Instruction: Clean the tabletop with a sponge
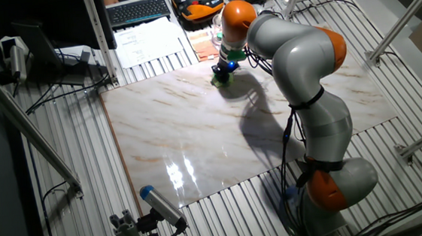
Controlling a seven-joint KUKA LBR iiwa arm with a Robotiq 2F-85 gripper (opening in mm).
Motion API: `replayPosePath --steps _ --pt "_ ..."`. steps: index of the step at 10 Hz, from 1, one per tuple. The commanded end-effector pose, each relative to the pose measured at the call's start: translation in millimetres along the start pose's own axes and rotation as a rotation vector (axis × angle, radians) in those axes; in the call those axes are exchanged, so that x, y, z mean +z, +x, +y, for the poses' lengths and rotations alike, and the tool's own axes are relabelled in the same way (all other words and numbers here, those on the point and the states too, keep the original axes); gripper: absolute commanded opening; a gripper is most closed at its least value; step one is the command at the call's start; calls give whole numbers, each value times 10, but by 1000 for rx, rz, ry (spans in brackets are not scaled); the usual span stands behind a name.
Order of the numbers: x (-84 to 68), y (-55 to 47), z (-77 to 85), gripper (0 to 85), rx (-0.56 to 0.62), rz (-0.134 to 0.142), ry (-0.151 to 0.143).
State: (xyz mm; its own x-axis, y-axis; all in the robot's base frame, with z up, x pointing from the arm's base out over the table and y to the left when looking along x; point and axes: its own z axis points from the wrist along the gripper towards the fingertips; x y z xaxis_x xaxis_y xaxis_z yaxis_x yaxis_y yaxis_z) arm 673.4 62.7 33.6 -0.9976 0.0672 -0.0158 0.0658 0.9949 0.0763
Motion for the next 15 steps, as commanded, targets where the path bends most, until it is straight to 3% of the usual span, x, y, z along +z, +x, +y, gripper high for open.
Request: replayPosePath --steps 1,8,15 --pt "-41 12 -14 0 1 -4 4" --pt "-38 15 278 0 40 -1 6" --pt "1 36 479 0 62 4 -15"
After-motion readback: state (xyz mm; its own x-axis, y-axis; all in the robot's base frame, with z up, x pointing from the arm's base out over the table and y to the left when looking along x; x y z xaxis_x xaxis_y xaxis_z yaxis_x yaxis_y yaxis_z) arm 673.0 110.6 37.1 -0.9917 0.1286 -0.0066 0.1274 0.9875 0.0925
